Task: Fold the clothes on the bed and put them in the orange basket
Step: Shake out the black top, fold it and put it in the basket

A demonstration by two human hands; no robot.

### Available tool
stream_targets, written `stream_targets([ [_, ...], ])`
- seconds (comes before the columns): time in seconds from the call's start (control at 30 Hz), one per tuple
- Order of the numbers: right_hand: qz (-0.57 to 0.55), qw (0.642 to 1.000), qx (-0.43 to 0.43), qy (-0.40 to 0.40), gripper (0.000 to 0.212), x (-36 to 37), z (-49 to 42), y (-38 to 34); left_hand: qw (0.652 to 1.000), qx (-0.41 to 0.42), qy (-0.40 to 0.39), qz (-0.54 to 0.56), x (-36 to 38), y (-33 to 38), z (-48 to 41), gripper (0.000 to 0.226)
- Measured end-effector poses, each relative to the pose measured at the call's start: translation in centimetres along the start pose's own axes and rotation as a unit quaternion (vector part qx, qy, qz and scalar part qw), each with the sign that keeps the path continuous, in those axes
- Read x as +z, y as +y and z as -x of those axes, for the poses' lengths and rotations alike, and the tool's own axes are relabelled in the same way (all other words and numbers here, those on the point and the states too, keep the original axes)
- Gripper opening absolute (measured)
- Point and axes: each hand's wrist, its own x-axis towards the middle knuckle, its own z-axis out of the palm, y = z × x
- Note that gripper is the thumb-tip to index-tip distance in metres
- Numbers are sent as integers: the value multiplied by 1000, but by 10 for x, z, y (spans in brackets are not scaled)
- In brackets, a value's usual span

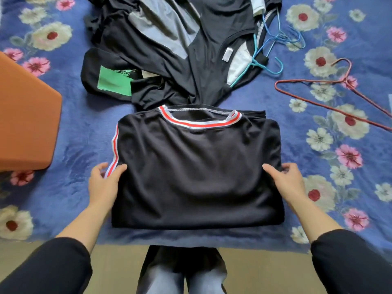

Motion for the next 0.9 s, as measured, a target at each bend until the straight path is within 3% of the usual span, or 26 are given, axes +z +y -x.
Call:
stream_targets([
  [0.07, 39, 998, -42, 40, 66, 7, -12, -16, 998, 41, 15, -52, 7, 18, -18, 82],
  [0.13, 62, 993, -92, 48, 74, 12, -22, -36, 992, 93, 4, -91, 15, 38, -31, 88],
  [0.27, 37, 990, -127, 37, 78, 21, -36, -72, 982, 141, 11, -125, 35, 72, -47, 80],
  [0.33, 26, 994, -102, 28, 69, 24, -48, -81, 979, 133, 15, -154, 44, 86, -52, 72],
  [0.43, 89, 986, -139, 20, 25, 25, -61, -85, 964, 178, 31, -194, 50, 95, -63, 37],
  [0.53, 70, 971, -210, 96, 15, 21, -64, -91, 955, 260, 78, -123, 49, 100, -73, 23],
  [0.63, 57, 970, -203, 122, 25, 23, -68, -99, 953, 275, 101, -81, 45, 100, -86, 25],
  [0.77, 106, 984, -135, 54, 69, 36, -67, -94, 962, 195, 88, -170, 55, 86, -87, 50],
  [0.83, 65, 987, -134, 64, 80, 40, -56, -87, 930, 227, 120, -264, 62, 76, -65, 64],
  [0.9, 3, 990, -116, 81, 77, 38, -44, -74, 871, 357, 88, -327, 68, 62, -40, 64],
])
